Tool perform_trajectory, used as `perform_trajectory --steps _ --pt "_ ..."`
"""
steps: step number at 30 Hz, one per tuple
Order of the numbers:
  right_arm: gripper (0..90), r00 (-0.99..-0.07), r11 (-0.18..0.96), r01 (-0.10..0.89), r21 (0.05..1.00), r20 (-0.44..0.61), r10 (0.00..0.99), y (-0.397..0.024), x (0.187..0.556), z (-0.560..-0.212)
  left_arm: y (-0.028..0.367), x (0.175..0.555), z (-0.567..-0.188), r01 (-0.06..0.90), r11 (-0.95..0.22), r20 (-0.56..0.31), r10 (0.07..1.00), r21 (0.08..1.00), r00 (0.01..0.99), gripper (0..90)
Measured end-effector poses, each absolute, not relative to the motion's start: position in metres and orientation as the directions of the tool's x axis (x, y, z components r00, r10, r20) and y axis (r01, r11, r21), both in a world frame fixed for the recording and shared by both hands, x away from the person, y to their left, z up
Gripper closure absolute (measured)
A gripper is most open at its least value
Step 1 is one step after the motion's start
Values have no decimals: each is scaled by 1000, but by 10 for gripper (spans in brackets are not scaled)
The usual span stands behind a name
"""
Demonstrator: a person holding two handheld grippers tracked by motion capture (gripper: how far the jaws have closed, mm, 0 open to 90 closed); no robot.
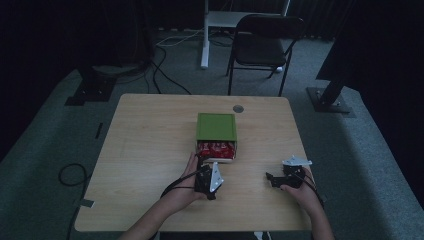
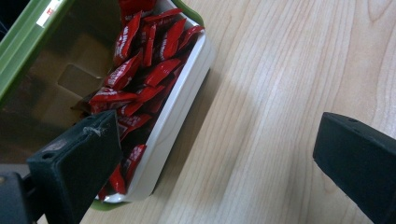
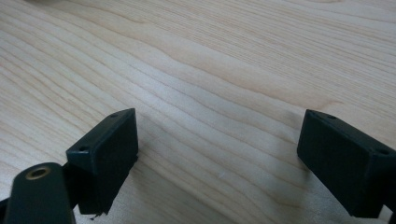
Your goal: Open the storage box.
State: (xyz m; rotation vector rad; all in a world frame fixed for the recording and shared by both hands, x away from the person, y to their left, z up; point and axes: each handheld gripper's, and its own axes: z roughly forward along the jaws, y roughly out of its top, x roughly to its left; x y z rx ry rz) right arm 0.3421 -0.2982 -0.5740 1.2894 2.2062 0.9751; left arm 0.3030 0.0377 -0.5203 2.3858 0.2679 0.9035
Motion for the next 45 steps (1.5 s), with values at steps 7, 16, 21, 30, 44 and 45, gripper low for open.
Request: perform_trajectory --steps 7,16,21,30,44,45 --pt "120 -492 330 589 738 4 871 -298 342 -574 35 311 -524 -20 -840 572 352 542 741 78" --pt "120 -492 330 588 738 3 871 -298 342 -574 32 318 -531 -23 -867 595 322 497 737 119" --pt "120 -492 329 588 738 4 871 -298 342 -574 32 321 -536 -16 -874 600 320 486 733 141" --pt "121 -495 334 586 738 0 869 -298 342 -574 31 324 -540 -53 -887 632 283 458 721 170" --pt "121 -494 333 587 738 1 870 -298 342 -574 33 328 -550 -177 -930 786 160 323 597 480" --pt "121 -494 333 587 738 1 869 -298 342 -574 33 328 -551 -180 -932 793 154 314 589 487"
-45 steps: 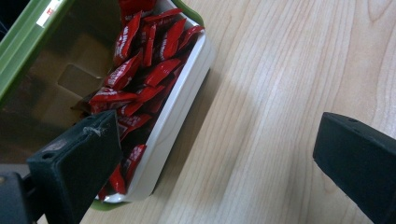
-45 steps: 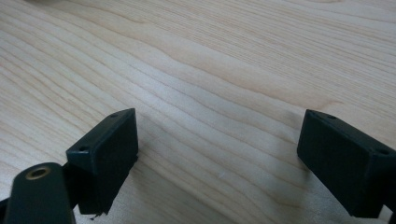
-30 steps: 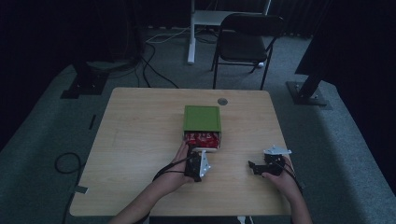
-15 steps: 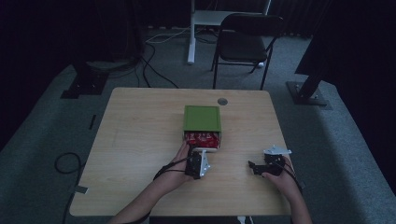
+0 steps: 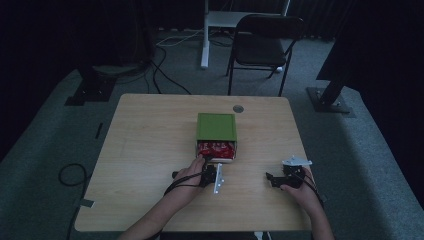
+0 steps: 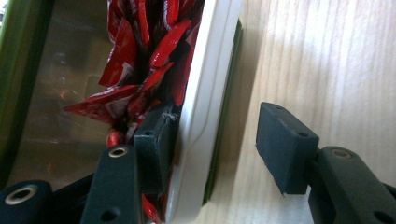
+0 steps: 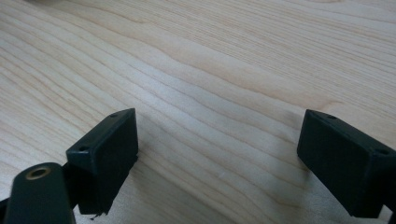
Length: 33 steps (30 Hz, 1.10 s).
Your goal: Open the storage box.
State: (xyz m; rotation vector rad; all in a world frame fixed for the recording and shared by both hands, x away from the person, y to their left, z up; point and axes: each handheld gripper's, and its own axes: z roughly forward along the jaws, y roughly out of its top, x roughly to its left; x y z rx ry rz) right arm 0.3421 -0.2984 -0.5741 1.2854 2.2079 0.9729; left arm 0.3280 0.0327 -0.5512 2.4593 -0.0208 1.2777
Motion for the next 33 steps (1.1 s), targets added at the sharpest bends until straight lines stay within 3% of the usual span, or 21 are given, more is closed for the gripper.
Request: perform_trajectory --steps 8,19,33 --pt "121 -494 334 587 738 0 869 -298 342 -574 27 326 -551 -163 -956 854 131 243 504 692" --pt "121 -494 333 587 738 0 869 -298 342 -574 24 325 -551 -168 -967 865 87 193 493 712" --pt "121 -491 331 587 738 -1 871 -298 342 -574 23 322 -548 -153 -968 853 92 197 514 715"
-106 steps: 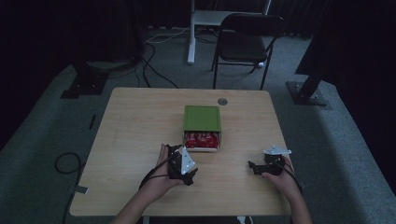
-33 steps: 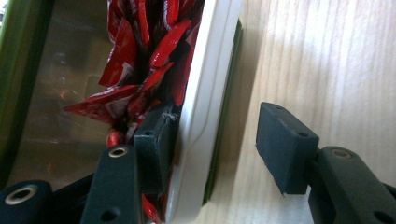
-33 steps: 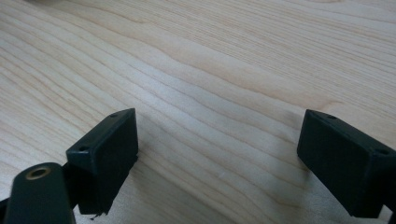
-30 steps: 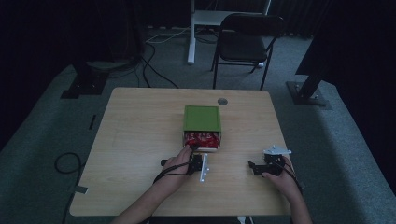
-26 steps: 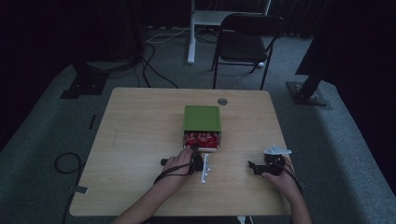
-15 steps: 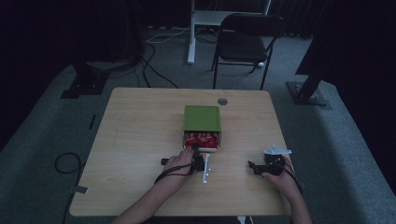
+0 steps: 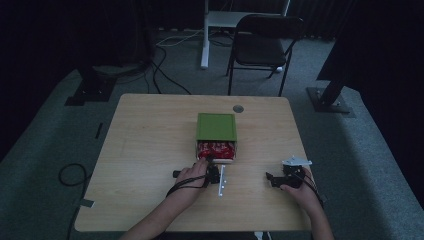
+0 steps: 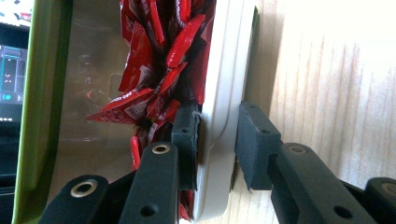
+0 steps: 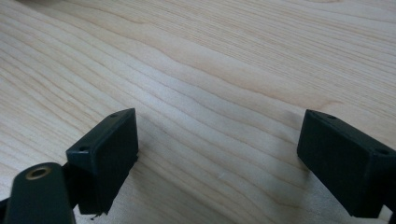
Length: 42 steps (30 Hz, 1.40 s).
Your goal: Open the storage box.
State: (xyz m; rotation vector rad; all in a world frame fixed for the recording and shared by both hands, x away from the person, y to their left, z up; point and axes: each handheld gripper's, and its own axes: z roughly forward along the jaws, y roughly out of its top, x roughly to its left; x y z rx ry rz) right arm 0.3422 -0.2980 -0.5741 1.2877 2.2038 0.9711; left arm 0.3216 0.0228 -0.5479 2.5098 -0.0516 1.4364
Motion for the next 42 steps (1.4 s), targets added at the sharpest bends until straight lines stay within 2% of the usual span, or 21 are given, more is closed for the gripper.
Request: perform_trajectory --steps 40,41,42 --pt "121 -490 331 588 738 0 872 -298 342 -574 24 280 -546 -151 -965 829 100 216 550 715" --pt "121 -490 331 588 738 0 872 -298 342 -574 24 278 -545 -150 -969 832 84 197 548 716" --pt "121 -490 331 588 738 0 872 -298 342 -574 24 277 -546 -153 -964 830 100 217 548 716"
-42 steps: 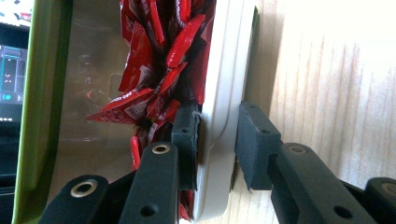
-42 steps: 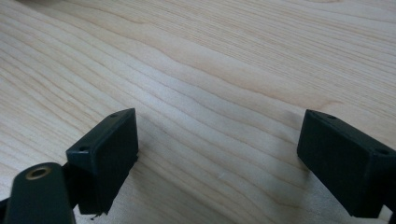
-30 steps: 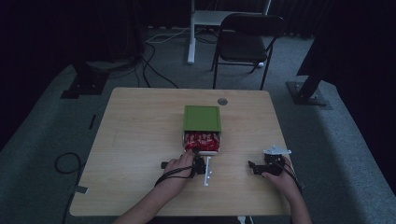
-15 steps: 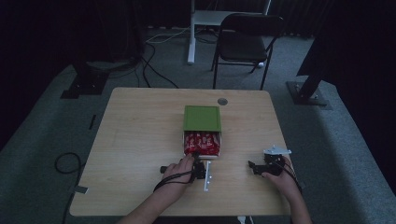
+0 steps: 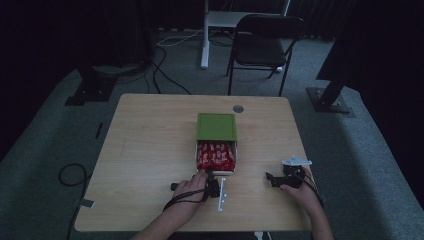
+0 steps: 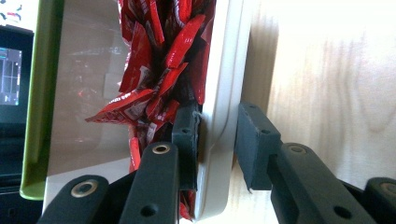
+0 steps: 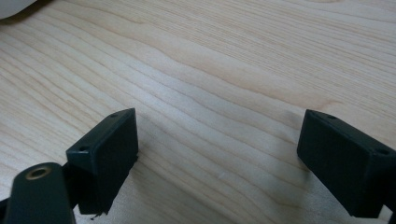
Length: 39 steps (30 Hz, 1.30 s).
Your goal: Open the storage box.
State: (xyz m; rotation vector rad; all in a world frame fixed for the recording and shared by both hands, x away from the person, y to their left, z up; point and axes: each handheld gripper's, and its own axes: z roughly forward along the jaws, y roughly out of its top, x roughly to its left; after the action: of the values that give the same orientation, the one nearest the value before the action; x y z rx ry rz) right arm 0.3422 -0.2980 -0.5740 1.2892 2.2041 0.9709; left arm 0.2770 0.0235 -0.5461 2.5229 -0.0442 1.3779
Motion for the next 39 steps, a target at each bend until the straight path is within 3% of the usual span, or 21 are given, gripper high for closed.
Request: perform_trajectory --steps 39 --pt "121 -491 331 587 738 -1 871 -298 342 -574 26 240 -547 -167 -963 808 76 212 585 716"
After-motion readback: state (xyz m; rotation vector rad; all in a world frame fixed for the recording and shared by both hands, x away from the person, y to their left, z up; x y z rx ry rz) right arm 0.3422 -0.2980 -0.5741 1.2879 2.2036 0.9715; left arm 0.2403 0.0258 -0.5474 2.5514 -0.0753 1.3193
